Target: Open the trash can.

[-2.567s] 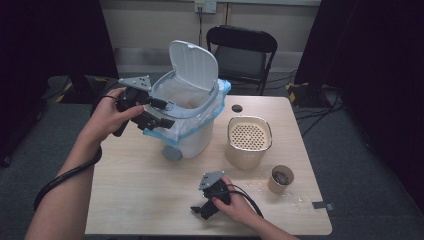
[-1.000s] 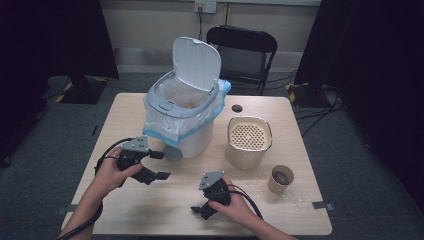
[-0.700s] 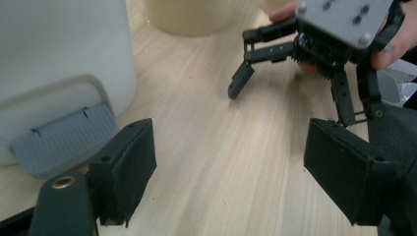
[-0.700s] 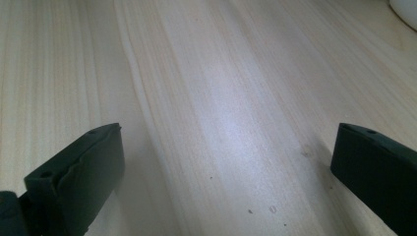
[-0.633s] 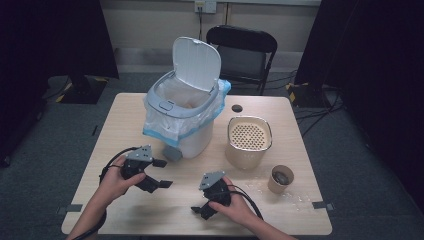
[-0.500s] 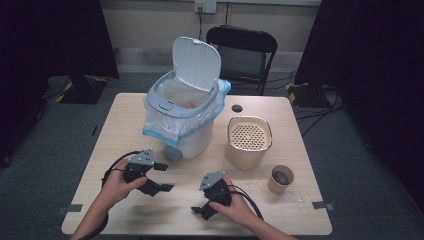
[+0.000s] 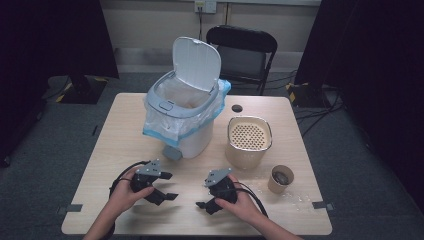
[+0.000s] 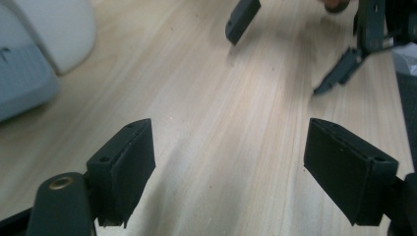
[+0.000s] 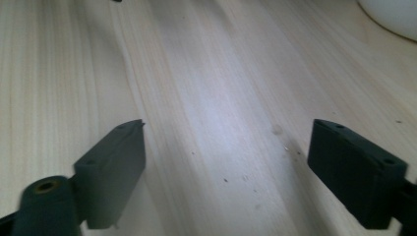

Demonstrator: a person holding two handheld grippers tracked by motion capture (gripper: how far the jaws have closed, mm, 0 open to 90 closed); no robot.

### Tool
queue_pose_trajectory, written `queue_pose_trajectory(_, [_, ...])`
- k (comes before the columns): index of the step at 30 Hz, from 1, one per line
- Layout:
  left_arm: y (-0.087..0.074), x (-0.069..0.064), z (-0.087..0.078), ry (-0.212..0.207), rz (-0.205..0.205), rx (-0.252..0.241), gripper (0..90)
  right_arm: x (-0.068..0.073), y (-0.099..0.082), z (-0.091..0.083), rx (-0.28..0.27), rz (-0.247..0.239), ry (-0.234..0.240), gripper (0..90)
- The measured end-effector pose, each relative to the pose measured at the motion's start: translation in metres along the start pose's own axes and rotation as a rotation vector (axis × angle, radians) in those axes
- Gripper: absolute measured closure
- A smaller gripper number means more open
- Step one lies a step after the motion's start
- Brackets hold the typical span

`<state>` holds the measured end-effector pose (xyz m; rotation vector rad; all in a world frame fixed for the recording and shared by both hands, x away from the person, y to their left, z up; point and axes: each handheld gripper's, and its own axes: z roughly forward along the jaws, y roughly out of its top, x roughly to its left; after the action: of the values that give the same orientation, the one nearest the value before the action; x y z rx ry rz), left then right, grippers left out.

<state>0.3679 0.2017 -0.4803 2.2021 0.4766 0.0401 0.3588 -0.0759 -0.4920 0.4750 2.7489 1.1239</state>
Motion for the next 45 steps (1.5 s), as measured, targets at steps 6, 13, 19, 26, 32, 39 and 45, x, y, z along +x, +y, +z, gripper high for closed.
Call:
queue_pose_trajectory(6, [-0.003,-0.003,0.006,0.006,0.019,0.009,18.9,-0.005,-0.002,-0.008,0.009,0.009,0.005,14.3])
queue_pose_trajectory(13, [-0.006,-0.005,0.014,0.011,0.054,0.056,18.7,-0.008,-0.008,-0.019,0.021,0.004,0.006,14.3])
queue_pose_trajectory(19, [-0.008,-0.006,0.017,0.014,0.076,0.068,18.1,-0.011,-0.011,-0.028,0.016,0.000,0.014,14.3])
queue_pose_trajectory(26, [-0.010,-0.011,0.020,0.031,0.133,0.079,14.2,-0.014,-0.018,-0.039,0.035,-0.012,0.013,14.3])
queue_pose_trajectory(32, [-0.013,-0.013,0.021,0.024,0.140,0.060,8.4,-0.019,-0.021,-0.054,0.031,-0.002,0.006,14.4])
queue_pose_trajectory(39, [-0.013,-0.013,0.021,0.024,0.140,0.059,8.2,-0.023,-0.022,-0.065,0.023,0.014,0.004,14.4])
queue_pose_trajectory(45, [-0.013,-0.013,0.021,0.023,0.141,0.060,7.9,-0.026,-0.023,-0.077,0.020,0.026,0.008,14.5])
